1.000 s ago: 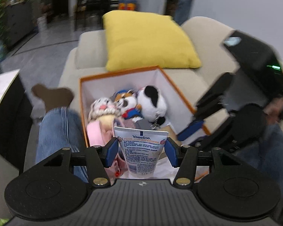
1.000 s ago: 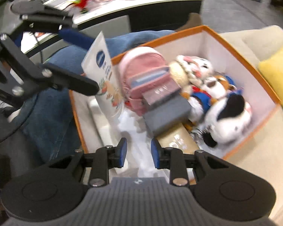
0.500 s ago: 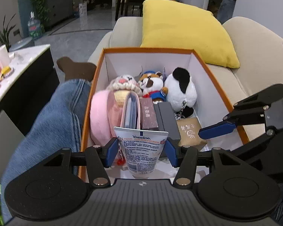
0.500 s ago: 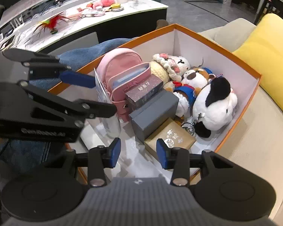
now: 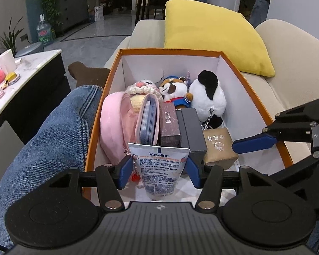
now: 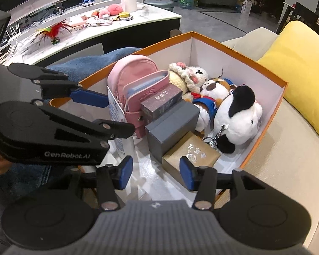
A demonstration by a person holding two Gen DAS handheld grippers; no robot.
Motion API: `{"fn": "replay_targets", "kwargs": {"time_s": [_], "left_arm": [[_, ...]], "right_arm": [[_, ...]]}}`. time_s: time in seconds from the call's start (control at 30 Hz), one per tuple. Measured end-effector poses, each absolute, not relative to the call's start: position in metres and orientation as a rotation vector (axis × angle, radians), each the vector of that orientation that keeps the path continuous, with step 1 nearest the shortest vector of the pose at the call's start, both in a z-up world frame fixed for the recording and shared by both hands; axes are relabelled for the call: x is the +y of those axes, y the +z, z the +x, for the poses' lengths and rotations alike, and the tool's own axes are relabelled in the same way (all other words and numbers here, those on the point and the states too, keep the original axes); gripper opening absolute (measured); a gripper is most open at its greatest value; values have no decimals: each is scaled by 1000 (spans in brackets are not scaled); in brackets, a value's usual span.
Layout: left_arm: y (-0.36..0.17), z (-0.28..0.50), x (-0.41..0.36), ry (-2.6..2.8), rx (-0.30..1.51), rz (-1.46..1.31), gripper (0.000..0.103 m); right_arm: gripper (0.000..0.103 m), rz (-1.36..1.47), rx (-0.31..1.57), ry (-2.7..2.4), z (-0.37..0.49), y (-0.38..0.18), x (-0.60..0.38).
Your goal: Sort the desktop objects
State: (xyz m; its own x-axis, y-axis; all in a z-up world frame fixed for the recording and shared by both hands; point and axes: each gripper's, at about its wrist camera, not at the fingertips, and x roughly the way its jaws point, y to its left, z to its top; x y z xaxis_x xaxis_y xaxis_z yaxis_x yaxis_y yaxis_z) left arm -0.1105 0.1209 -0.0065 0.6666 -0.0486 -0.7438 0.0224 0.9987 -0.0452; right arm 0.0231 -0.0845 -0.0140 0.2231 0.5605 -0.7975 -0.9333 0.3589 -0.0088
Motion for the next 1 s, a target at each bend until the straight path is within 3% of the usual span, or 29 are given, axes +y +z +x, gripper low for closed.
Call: {"fn": "replay_targets", "kwargs": {"time_s": [0.43,0.57,0.73,0.83,1.0], "left_arm": [[17,-137,124,-56,796,-44,74],[34,-154,124,-54,723,-40,77],[45,-172,123,-3,596,-14,82],[45,-179,123,24,540,14,87],[32,-174,130,53,563,-8,88]], "right_arm": [[58,-507,717,1015,2,3,-104],[71,-412,684,943,-7,16,-120],[72,-276,674,832,-16,25,-135],[80,-183,675,775,-20,25,-143],[81,-125,680,721,-29,14,-150]]}}
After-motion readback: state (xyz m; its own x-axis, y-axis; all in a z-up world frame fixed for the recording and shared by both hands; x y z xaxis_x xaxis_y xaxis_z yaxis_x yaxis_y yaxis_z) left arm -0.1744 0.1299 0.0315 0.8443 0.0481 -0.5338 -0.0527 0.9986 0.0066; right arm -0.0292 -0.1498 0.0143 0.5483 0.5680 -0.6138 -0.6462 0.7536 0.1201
